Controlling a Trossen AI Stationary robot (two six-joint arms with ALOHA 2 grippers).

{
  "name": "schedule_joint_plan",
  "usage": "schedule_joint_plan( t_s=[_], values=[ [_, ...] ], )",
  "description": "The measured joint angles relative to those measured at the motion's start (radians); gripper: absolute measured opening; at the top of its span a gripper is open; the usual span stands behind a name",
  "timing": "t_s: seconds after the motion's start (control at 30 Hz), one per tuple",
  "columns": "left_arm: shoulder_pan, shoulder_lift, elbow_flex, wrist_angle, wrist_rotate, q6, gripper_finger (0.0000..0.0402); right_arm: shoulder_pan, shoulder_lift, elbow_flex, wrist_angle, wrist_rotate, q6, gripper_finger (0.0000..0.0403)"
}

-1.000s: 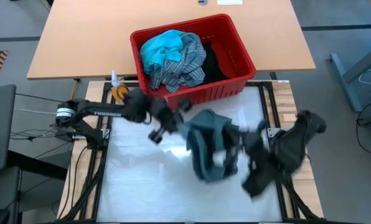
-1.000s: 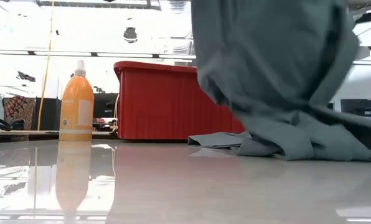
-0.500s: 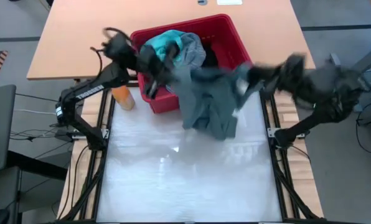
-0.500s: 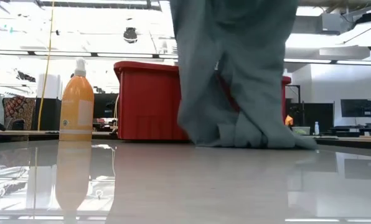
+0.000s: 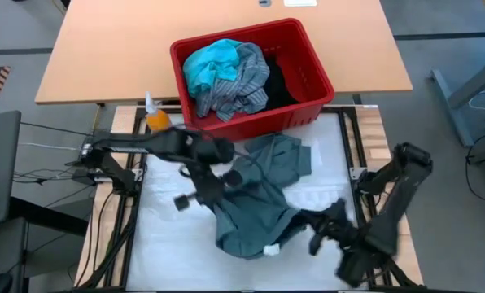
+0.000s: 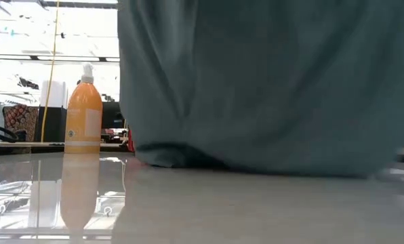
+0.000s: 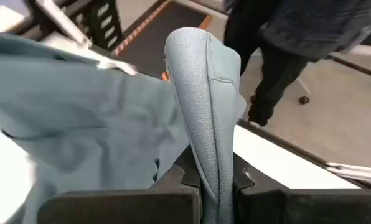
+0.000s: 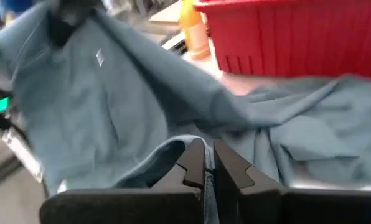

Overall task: Fold Laundry from Bin
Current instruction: Fold the dark blue pants

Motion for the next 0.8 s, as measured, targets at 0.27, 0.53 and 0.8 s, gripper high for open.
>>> schedule_joint_plan(
  t_s=[0.27, 0.53, 0.8],
  values=[
    [-0.033, 0.242, 0.000, 0.170, 0.106, -0.035, 0.0000, -0.011, 0.212, -0.025, 0.417, 0.044, -0.286, 0.0033],
    [-0.075, 0.349, 0.000, 0.453, 0.103, -0.042, 0.0000, -0.008, 0.247, 0.139, 0.427, 0.042, -0.869, 0.0033],
    [-0.051, 0.321, 0.000, 0.658, 0.083, -0.038, 0.0000, -0.020, 0.244, 0.241, 0.342, 0.037, -1.068, 0.0037]
  ],
)
